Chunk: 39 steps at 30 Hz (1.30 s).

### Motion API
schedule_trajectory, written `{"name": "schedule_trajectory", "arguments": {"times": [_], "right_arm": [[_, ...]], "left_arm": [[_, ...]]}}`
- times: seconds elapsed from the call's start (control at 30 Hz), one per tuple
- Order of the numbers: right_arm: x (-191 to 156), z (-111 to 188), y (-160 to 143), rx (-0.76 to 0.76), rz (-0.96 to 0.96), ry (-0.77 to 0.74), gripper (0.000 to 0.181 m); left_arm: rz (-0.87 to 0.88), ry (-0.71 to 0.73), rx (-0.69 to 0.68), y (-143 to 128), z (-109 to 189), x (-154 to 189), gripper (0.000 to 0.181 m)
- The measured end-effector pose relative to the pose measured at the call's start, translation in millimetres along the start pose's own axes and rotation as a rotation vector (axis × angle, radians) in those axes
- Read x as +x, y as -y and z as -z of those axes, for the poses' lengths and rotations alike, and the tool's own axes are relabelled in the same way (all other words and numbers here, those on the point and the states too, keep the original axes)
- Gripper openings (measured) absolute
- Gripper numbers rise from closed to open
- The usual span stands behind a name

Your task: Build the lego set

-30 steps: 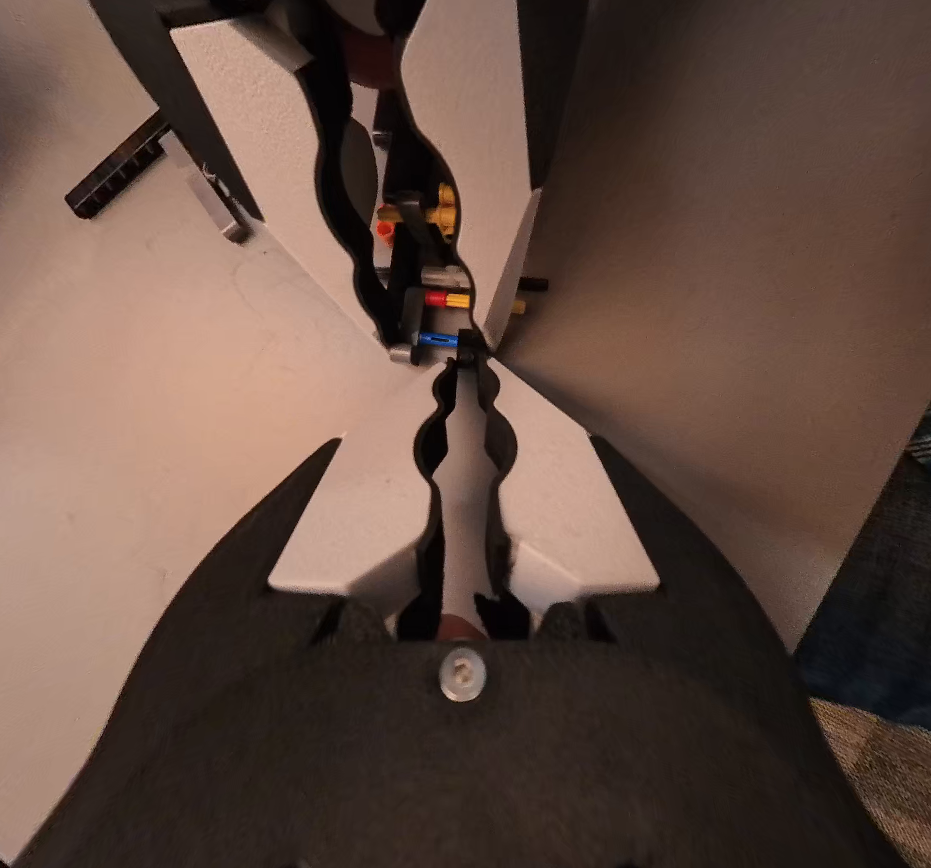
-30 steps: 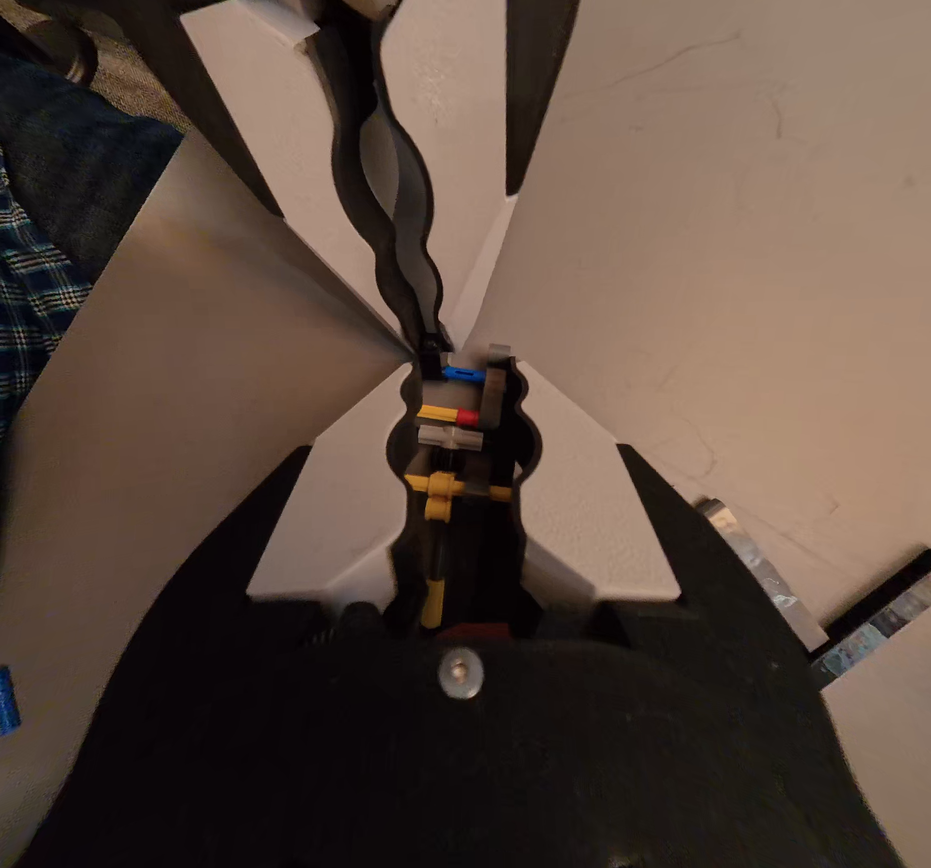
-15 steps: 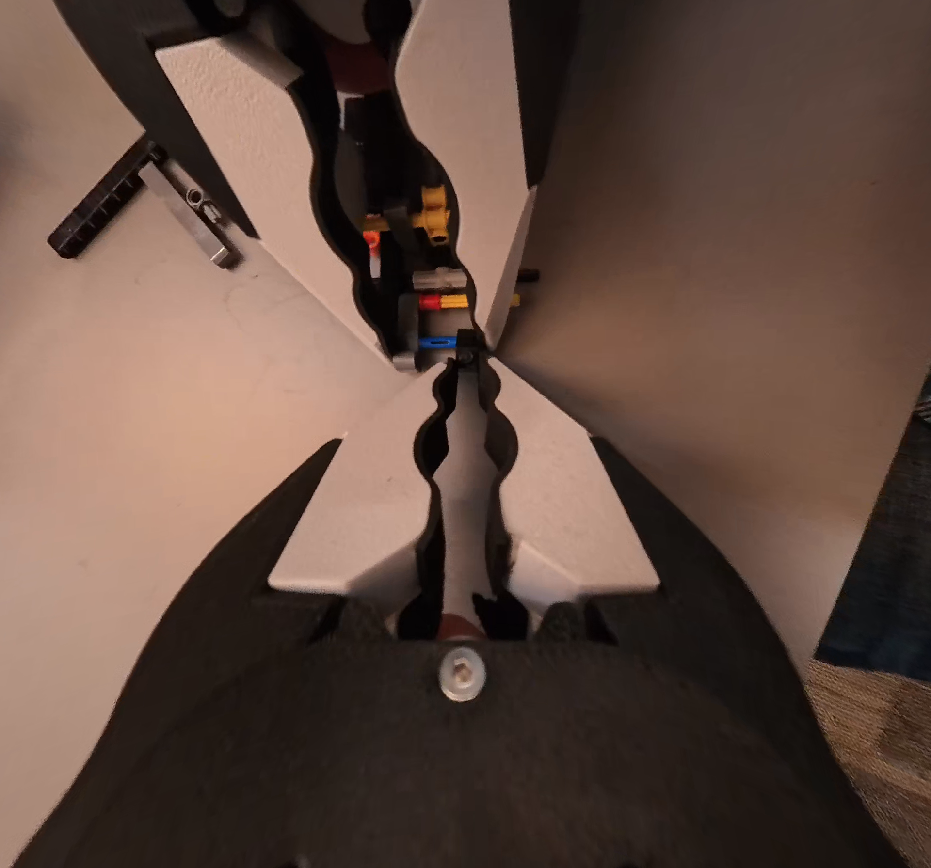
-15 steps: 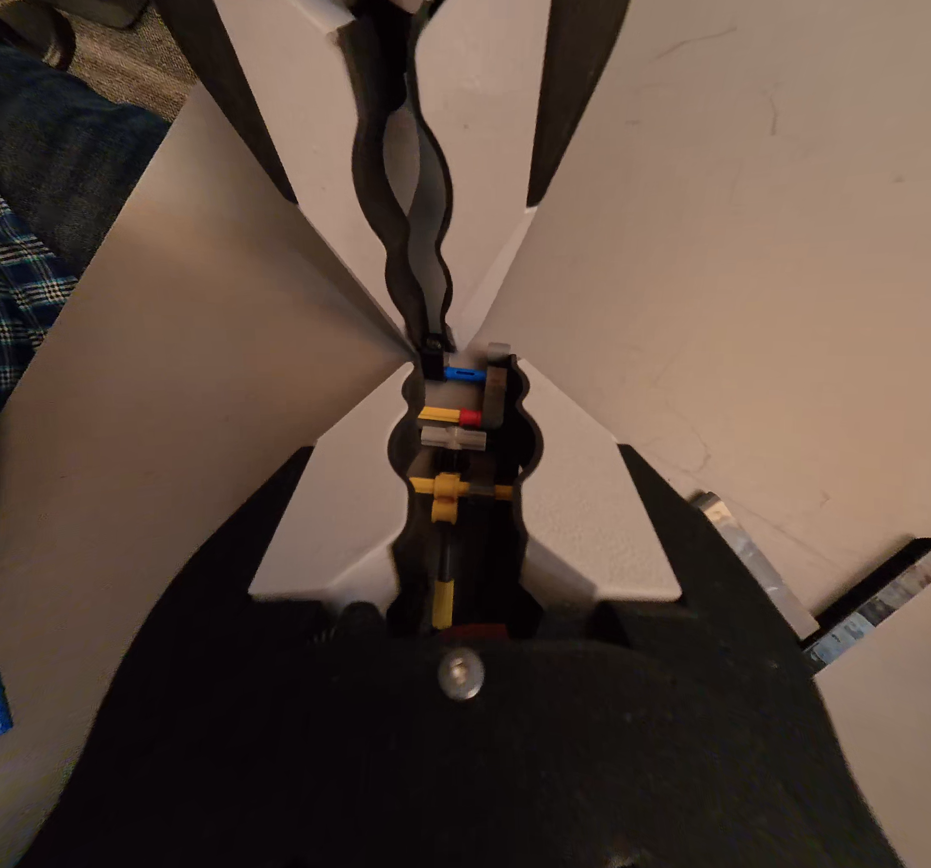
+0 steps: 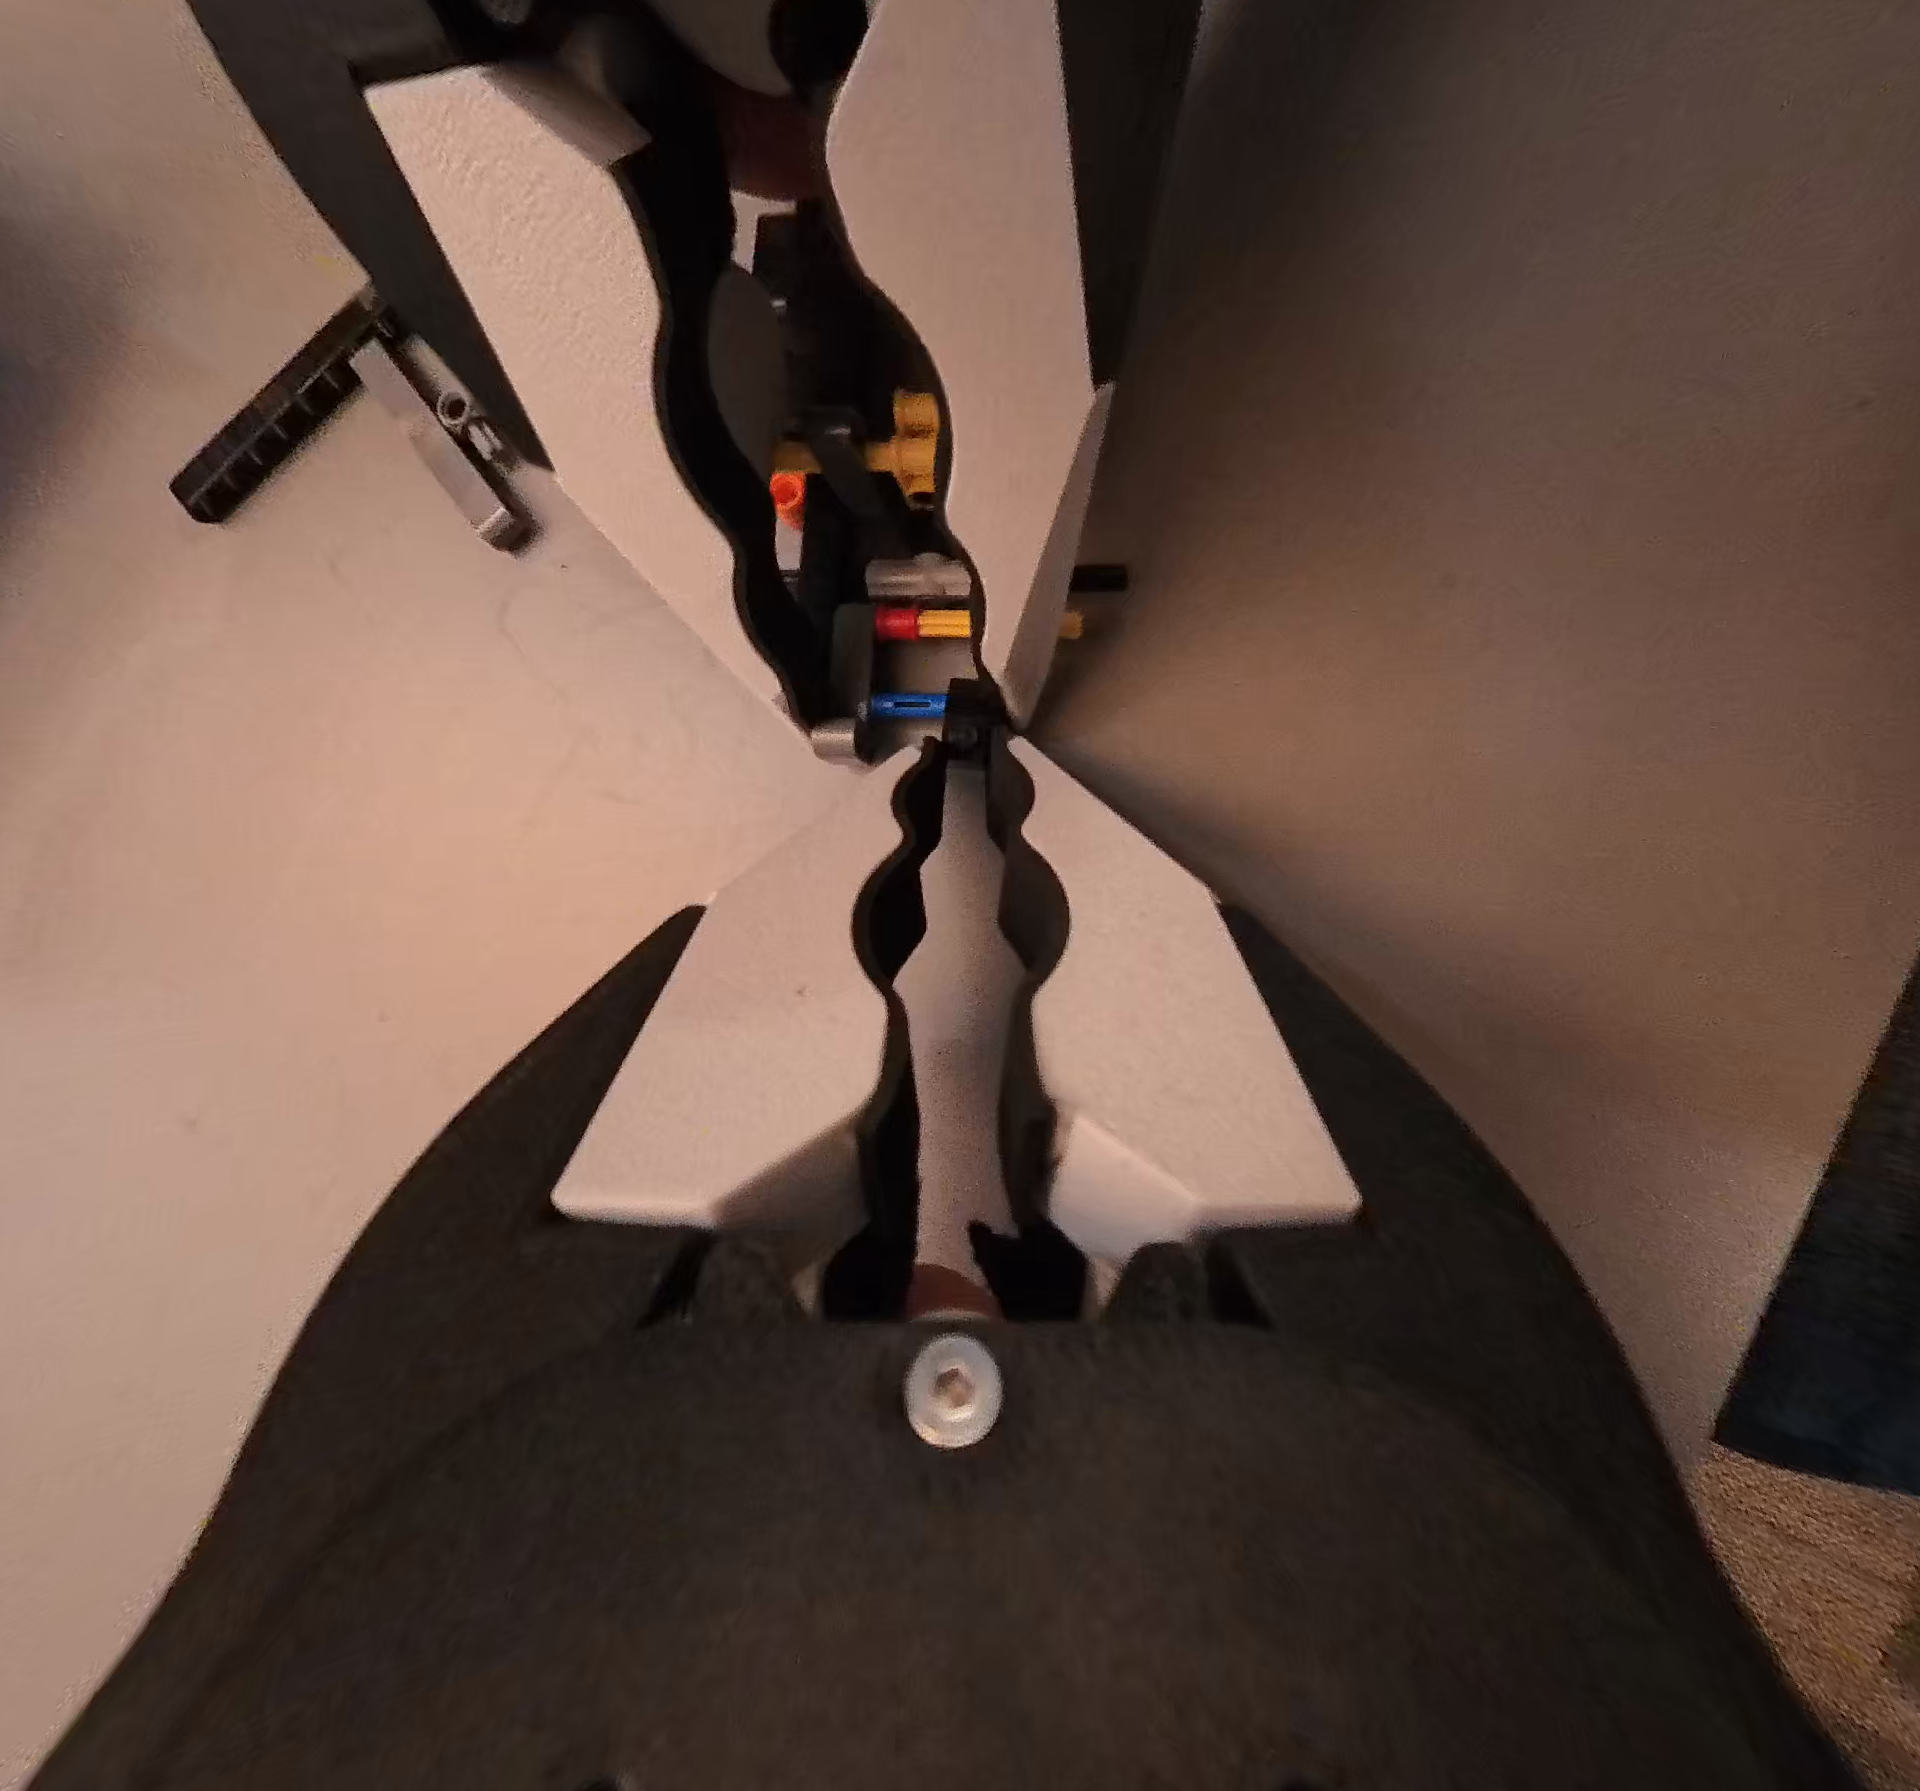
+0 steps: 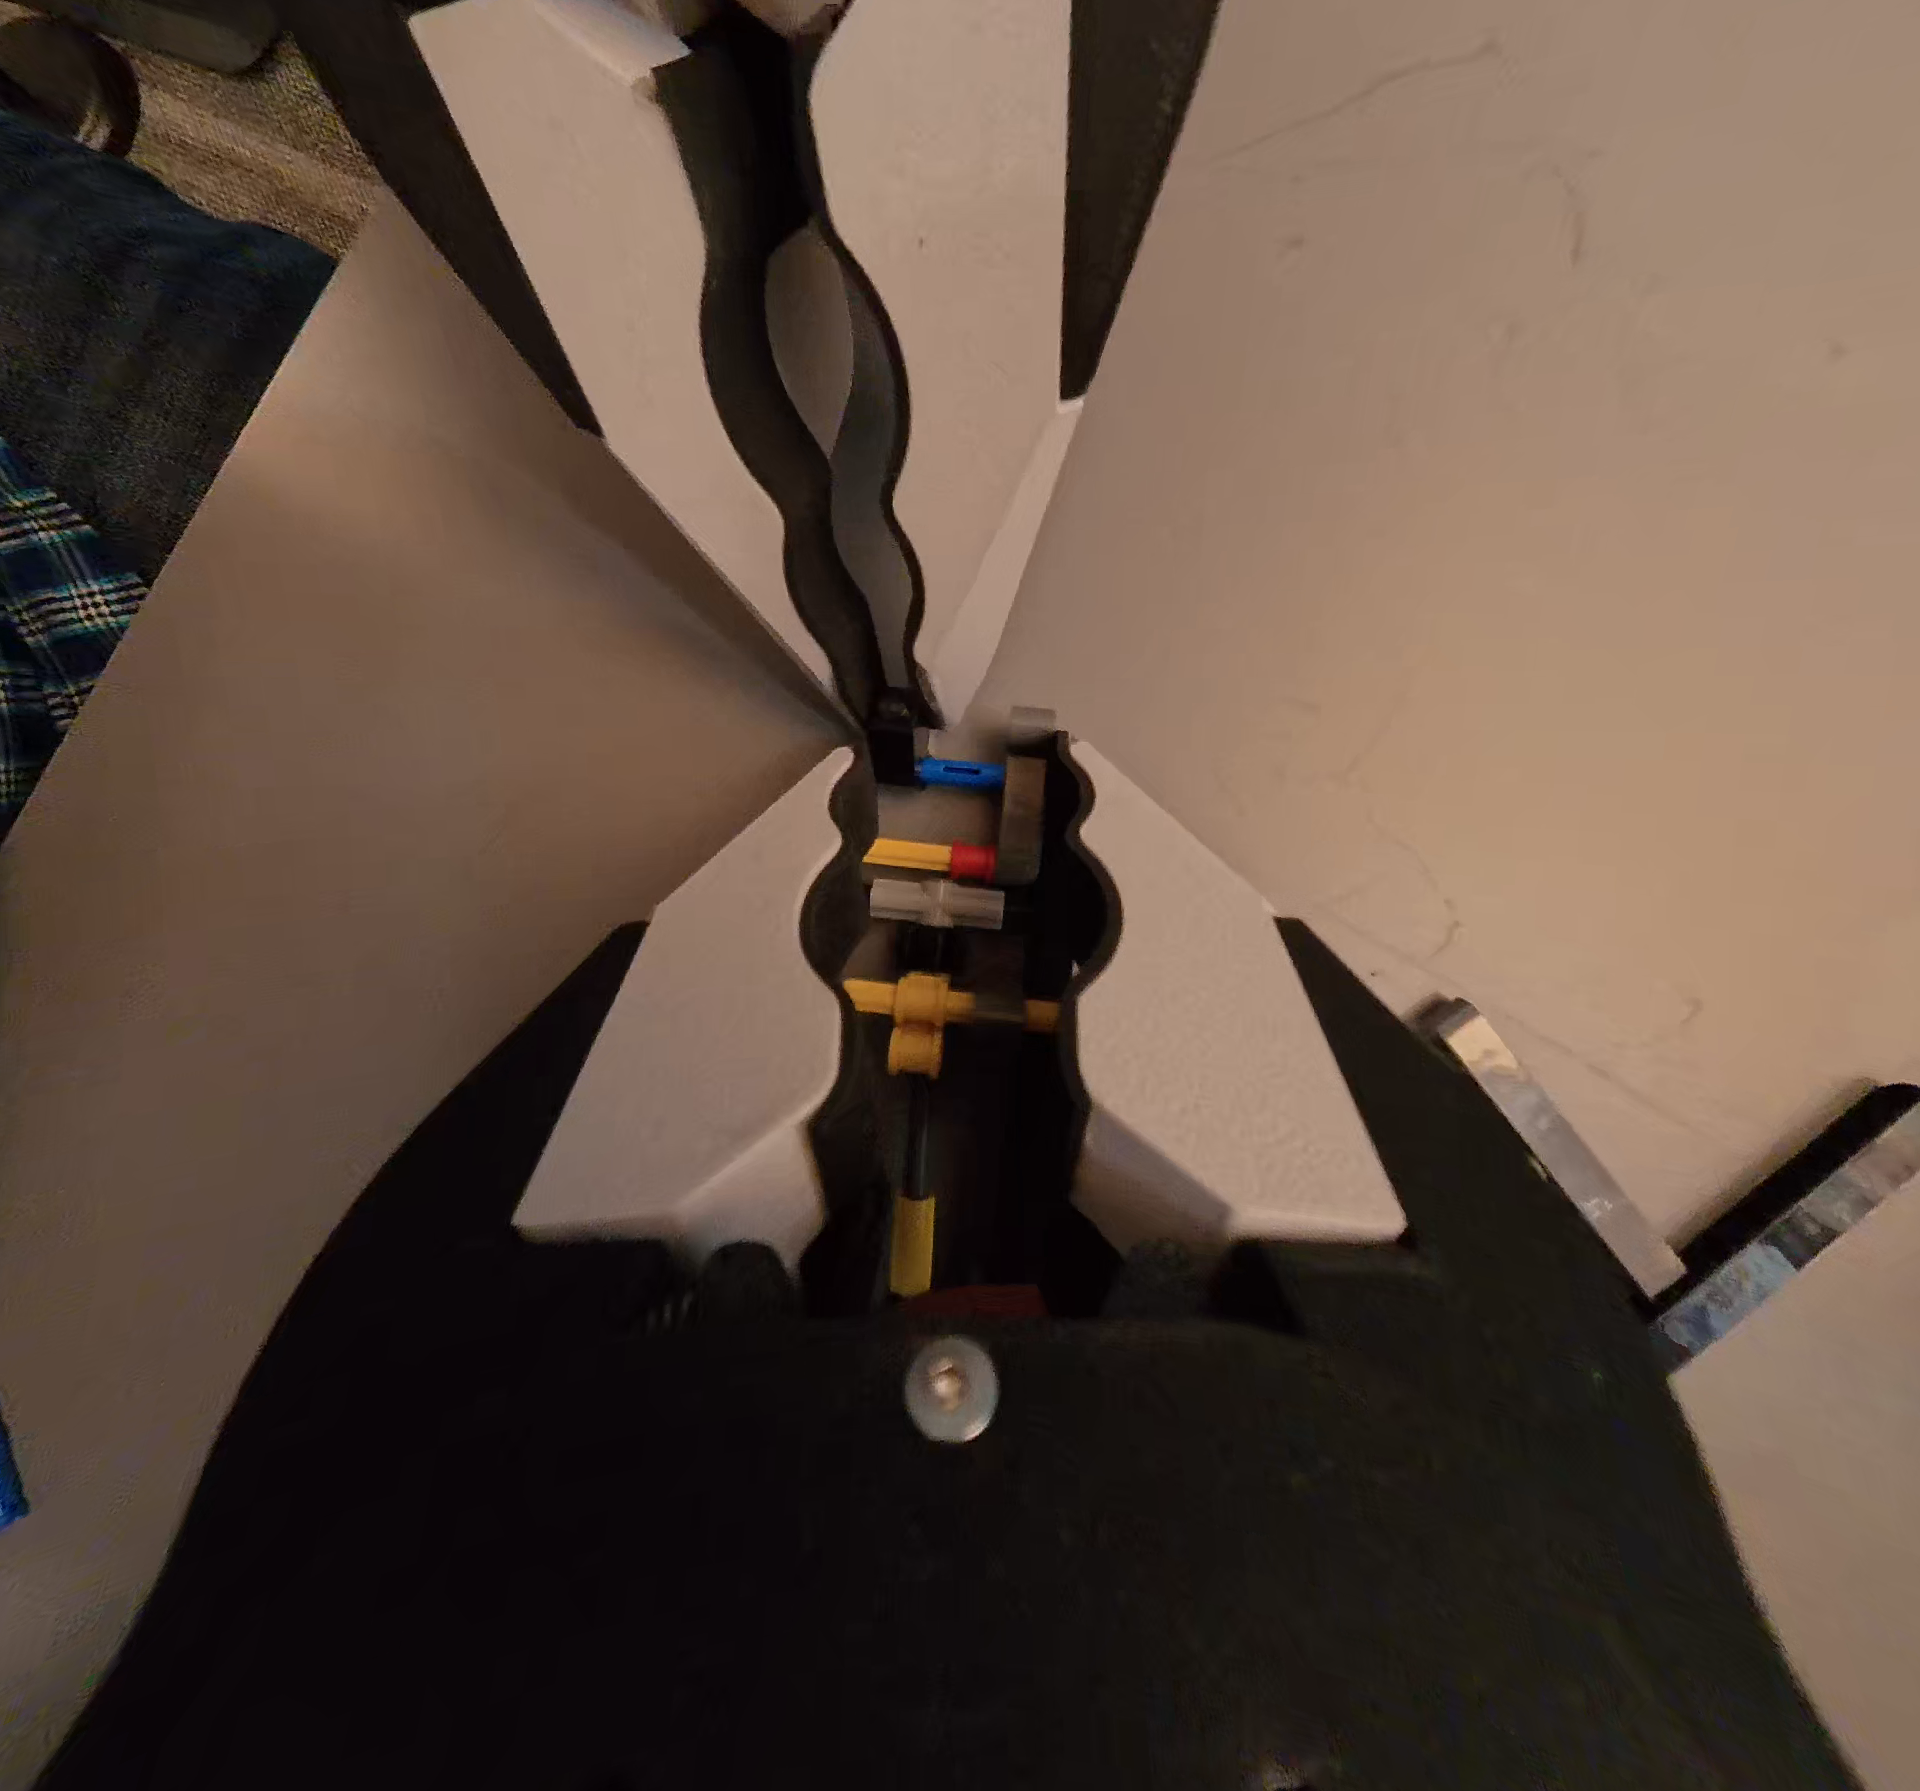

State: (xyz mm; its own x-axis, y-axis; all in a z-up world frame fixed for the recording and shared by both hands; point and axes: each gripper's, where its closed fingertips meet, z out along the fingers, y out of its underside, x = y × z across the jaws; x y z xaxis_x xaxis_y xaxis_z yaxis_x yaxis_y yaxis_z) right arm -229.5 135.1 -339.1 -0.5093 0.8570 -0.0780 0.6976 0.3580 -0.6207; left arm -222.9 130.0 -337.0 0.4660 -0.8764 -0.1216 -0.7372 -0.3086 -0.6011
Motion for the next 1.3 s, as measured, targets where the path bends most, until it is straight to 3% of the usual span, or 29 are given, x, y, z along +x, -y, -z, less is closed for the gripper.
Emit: {"name": "schedule_trajectory", "arguments": {"times": [0.37,0.5,0.7,1.0,1.3], "right_arm": [[3,1,-1,-0.009,-0.009,-0.01,0.03],[3,1,-1,-0.004,-0.017,-0.007,0.03],[3,2,-1,0.004,-0.028,0.001,0.03],[4,3,2,-0.004,-0.037,-0.026,0.04],[11,10,-3,-0.037,-0.055,-0.056,0.032]], "left_arm": [[0.096,0.028,0.017,1,-1,-3,0.006],[0.062,-0.028,0.021,1,-1,-3,0.006],[0.145,-0.071,0.089,1,-2,-3,0.006],[0.079,-0.034,0.036,0,-1,-6,0.006],[0.073,-0.021,0.033,-1,-1,-9,0.006]]}}
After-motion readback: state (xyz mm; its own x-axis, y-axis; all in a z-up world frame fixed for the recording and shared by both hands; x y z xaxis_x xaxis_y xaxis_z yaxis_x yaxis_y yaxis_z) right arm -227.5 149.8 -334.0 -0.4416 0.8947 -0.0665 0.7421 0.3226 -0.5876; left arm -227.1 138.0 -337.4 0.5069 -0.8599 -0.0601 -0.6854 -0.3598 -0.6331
